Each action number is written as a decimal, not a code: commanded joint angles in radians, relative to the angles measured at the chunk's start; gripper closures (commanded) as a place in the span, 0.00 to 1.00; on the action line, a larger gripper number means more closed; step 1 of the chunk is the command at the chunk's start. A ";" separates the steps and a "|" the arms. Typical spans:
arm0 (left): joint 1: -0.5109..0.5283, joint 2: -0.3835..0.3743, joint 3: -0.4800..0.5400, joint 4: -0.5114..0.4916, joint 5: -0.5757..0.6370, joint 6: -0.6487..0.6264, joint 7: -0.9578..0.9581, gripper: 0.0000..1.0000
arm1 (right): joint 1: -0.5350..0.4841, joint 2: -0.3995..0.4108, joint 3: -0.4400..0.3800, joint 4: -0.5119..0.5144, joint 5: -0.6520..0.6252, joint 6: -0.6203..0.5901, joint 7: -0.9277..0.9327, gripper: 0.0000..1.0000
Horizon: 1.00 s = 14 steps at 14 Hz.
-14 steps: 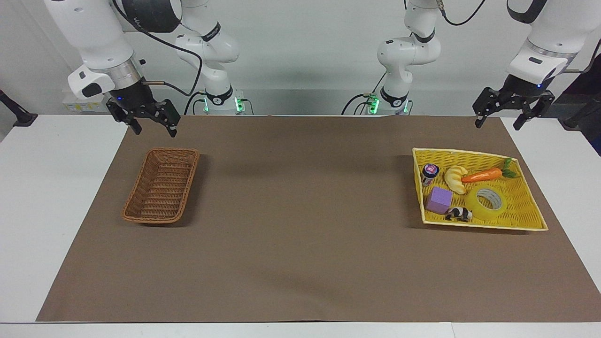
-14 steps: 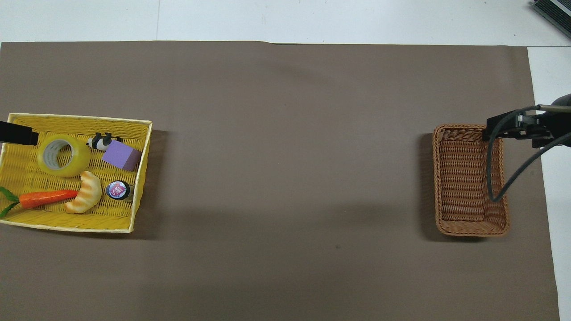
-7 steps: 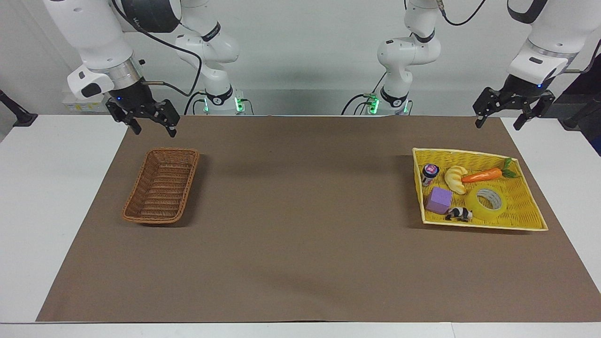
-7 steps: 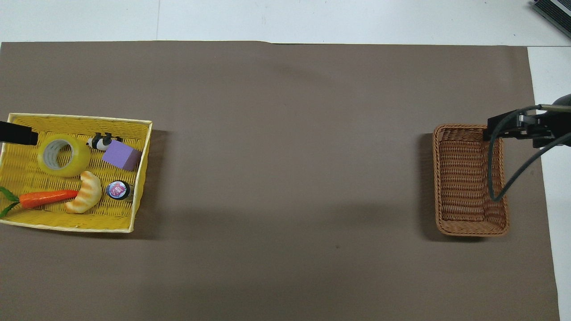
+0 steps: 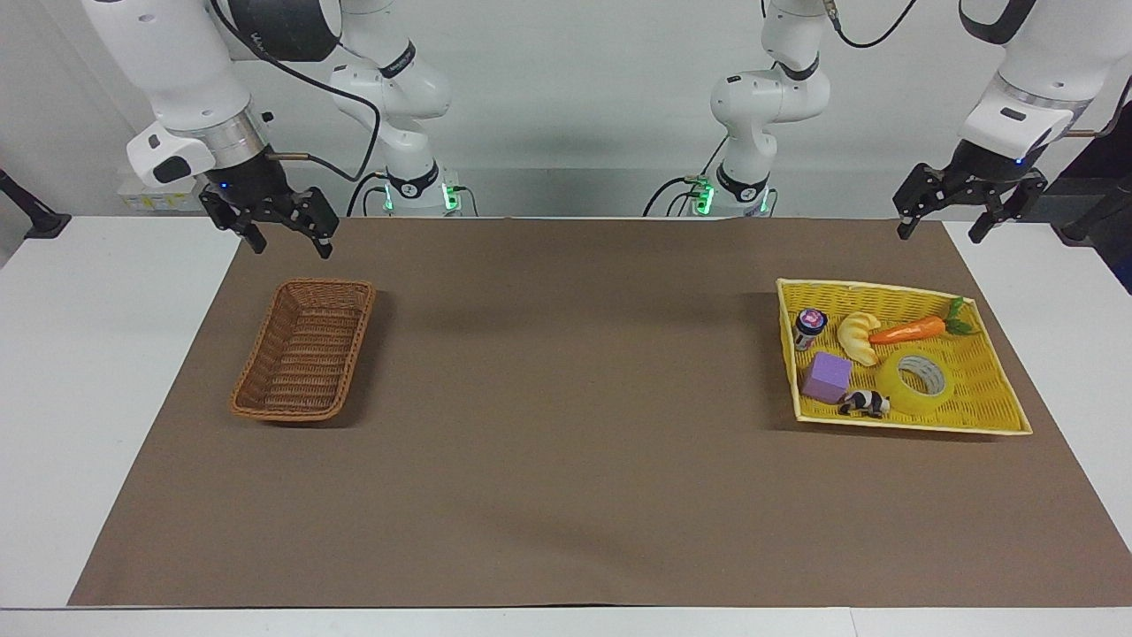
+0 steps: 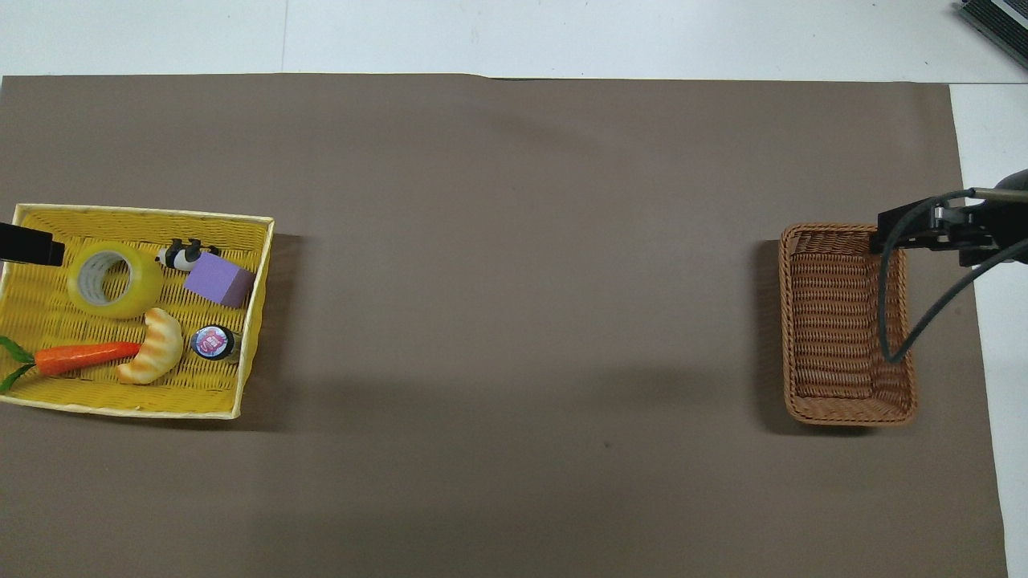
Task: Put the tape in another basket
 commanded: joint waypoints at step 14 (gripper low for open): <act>0.108 0.007 0.013 -0.269 0.004 0.329 0.182 0.00 | -0.013 -0.014 0.003 -0.010 0.019 -0.013 -0.025 0.00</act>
